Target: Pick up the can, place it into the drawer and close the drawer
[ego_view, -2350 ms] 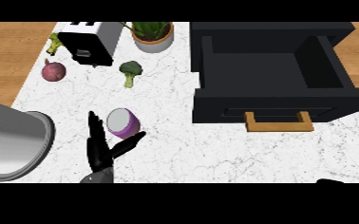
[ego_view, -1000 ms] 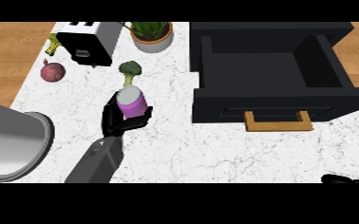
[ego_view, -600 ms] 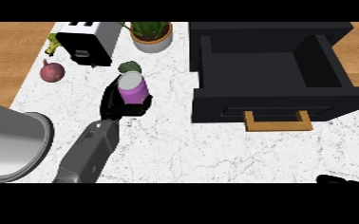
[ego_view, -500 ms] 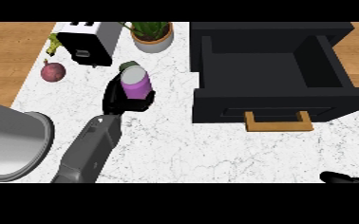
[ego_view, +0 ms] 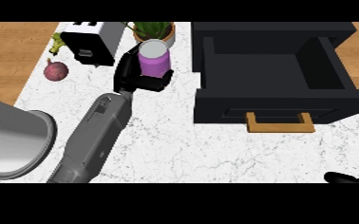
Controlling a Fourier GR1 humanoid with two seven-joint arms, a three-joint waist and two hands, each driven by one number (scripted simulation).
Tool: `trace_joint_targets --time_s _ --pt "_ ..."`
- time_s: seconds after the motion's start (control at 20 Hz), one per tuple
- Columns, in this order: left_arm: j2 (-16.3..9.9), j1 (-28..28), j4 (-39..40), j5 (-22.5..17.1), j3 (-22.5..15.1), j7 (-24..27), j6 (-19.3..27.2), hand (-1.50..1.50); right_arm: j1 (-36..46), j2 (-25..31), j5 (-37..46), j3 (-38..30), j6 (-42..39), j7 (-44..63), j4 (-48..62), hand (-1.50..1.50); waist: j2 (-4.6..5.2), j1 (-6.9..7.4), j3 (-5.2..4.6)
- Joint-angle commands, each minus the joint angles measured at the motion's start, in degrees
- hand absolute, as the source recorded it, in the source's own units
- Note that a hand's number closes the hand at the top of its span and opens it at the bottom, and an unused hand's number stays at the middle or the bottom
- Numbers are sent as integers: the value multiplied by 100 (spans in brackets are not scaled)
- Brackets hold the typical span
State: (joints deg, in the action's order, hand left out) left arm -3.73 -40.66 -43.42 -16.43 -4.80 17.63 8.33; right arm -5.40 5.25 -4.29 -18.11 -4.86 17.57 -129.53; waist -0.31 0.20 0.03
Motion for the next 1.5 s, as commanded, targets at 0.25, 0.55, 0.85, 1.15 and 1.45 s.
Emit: trace_joint_targets --time_s 0.25,0.55,0.85,1.15,1.45 --pt "202 -773 -1331 205 -217 -1775 658 150 10 28 -77 -71 21 174 -145 -150 11 -30 -3" --pt "367 -1557 -1612 441 -495 -2680 1339 150 322 175 9 -152 35 64 245 -150 19 -33 -1" --pt "371 -2673 -900 310 -485 -2987 1509 150 261 84 -33 -85 -4 -11 223 -150 39 -115 0" --pt "372 -3790 190 84 -451 -3035 1742 150 181 34 -133 -90 19 89 -57 -150 59 -259 4" --pt "373 -4392 1261 -122 -411 -2747 1561 150 405 277 -225 -192 -51 206 -11 -150 94 -327 5"
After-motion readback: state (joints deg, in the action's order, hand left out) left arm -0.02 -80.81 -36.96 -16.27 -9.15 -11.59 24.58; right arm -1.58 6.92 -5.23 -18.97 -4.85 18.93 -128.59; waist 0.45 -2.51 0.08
